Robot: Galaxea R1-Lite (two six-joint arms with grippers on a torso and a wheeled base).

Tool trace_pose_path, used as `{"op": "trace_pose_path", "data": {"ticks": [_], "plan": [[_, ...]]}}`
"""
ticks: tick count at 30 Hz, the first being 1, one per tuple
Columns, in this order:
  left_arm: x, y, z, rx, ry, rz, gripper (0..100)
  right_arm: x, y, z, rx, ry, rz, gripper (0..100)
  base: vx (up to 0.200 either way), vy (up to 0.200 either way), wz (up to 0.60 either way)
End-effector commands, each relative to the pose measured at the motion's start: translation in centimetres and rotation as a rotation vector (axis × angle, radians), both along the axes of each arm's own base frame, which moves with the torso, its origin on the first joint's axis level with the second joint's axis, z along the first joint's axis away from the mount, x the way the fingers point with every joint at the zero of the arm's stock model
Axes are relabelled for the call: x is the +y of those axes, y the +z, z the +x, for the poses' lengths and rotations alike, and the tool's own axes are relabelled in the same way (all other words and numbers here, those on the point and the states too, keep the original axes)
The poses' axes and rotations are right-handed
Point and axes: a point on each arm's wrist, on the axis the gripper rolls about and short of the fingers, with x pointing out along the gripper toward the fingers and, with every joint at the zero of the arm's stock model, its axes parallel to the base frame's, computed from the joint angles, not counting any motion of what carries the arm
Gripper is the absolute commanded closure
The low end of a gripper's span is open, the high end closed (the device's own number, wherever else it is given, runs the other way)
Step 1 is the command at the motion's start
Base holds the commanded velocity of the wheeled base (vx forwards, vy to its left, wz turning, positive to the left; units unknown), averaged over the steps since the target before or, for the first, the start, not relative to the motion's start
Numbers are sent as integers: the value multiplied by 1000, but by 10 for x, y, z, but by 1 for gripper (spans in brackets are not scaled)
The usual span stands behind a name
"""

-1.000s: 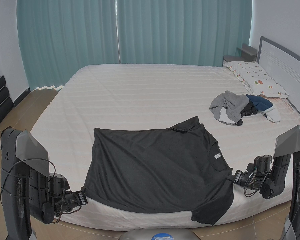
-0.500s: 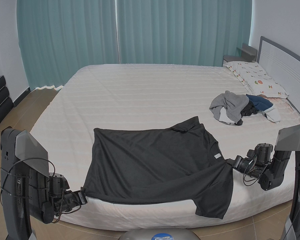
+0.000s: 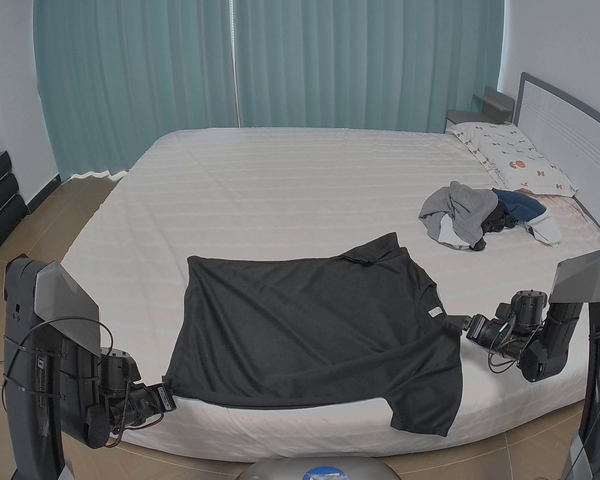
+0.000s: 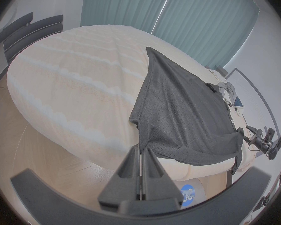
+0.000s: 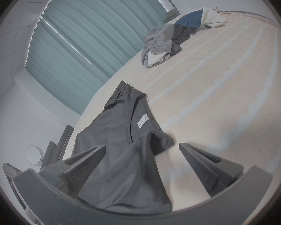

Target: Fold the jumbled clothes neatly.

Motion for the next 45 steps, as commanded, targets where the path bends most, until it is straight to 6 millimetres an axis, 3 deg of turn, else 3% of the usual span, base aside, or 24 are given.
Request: {"op": "trace_pose_path", "data": {"ticks": [1,6,8,9,16,29,43,44,45], "plan": [[0,0,1,-11,0,-2,100,-8,12,-22,30,9,15,0,0,0,0],[0,0,1,-11,-1,-3,100,0,9,-72,137,156,12,0,0,0,0],[0,0,1,-11,-1,-3,100,2,7,-80,154,177,2,0,0,0,0],[0,0,1,-11,-1,-3,100,8,3,-95,186,218,-25,0,0,0,0],[0,0,0,-9,-1,-3,100,25,-10,-124,253,264,-91,0,0,0,0],[0,-1,0,-5,-1,-2,100,36,-13,-126,279,264,-136,0,0,0,0],[0,-1,0,-5,-1,-2,100,42,-17,-116,247,260,-151,0,0,0,0],[0,-1,0,-5,-1,-2,100,41,-18,-117,254,248,-161,100,0,0,0],[0,-1,0,-3,-1,-2,100,41,-18,-117,258,241,-169,100,0,0,0]]}}
